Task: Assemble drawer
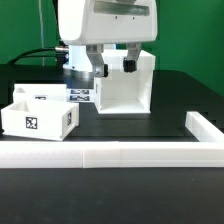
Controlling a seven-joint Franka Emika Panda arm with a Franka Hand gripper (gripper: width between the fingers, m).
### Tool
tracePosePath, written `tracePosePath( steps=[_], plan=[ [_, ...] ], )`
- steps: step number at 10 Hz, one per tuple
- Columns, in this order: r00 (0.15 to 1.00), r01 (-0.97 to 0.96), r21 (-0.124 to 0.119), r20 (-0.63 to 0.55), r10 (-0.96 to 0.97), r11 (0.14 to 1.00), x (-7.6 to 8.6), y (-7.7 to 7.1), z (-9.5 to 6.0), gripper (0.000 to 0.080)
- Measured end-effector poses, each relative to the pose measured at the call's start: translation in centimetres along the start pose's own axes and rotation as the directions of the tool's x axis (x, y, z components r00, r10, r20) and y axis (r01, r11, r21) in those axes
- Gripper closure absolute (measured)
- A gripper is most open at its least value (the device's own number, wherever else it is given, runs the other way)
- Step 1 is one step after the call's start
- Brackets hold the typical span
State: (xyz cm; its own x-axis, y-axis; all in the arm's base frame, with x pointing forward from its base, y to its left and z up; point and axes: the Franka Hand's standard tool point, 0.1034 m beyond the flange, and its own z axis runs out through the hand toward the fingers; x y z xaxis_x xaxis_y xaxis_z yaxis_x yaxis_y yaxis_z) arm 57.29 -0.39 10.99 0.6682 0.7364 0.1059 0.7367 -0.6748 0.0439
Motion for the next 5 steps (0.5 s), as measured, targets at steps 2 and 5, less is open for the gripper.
tracePosePath(
  steps=[2,5],
  plan=[
    [1.000,-0.001,0.000,0.000,0.001,1.000,-0.01,-0.01,0.00,0.0150],
    [1.000,0.000,0.002,0.001,0.000,1.000,-0.07,-0.04,0.12,0.0150]
  ],
)
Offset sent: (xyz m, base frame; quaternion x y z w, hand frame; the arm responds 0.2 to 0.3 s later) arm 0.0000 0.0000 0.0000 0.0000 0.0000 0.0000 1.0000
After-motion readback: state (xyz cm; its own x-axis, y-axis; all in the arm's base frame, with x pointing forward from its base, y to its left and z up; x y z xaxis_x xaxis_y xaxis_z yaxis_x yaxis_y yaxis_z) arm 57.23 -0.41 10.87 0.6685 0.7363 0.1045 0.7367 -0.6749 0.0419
